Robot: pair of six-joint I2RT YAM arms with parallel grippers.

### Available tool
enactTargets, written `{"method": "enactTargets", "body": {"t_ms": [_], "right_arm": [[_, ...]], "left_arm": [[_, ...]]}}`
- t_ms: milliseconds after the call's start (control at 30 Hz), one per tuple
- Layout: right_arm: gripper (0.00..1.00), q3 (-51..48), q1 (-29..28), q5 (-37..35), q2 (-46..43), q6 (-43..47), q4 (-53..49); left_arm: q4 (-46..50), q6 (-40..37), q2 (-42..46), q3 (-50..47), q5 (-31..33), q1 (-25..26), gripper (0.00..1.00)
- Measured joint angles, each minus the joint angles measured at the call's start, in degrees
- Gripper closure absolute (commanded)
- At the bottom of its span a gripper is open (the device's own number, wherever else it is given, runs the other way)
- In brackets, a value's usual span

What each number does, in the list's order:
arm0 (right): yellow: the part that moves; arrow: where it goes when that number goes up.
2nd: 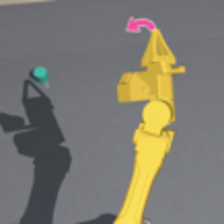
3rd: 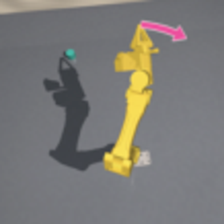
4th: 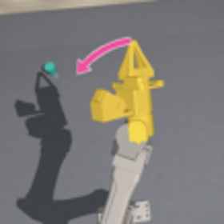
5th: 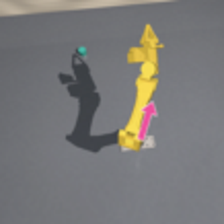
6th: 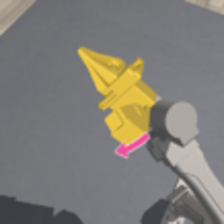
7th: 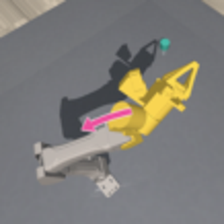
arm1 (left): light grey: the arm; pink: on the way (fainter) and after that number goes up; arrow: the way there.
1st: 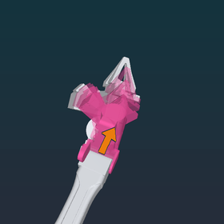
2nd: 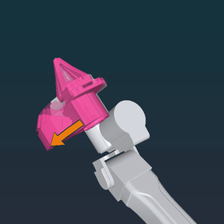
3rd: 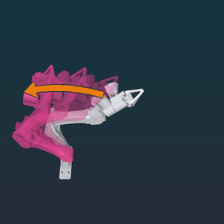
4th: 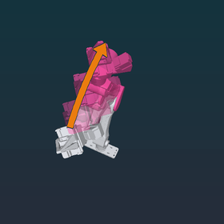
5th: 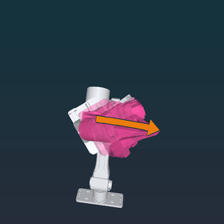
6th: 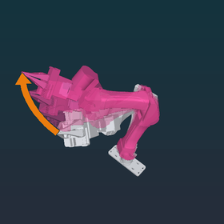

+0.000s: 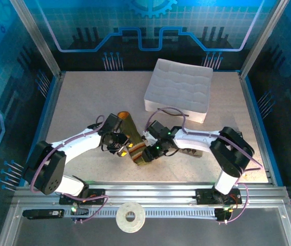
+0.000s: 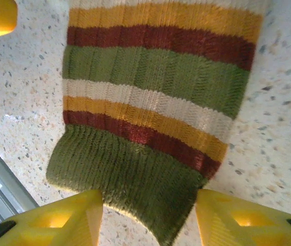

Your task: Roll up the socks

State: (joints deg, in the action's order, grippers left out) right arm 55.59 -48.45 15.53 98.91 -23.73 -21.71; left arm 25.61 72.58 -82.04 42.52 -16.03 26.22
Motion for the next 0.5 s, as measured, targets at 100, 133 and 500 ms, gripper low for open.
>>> {"method": "enactTargets", "body": {"t_ms": [100, 133, 500], "right_arm": [[0.46, 0.28, 0.0, 1.66, 1.7, -0.92, 0.42], [0.46, 0.55, 0.09, 2.16, 1.73, -1.36, 0.39], [0.45, 7.34, -5.92, 7.17, 6.21, -2.19, 1.62]], "left_arm": [[-2.49, 0.66, -1.14, -0.31, -0.42, -0.59, 0.58], [-3.32, 0.63, -1.66, -0.33, -0.55, -1.05, 0.58], [-4.42, -6.64, -7.69, 2.99, -0.98, -10.71, 0.58]]}}
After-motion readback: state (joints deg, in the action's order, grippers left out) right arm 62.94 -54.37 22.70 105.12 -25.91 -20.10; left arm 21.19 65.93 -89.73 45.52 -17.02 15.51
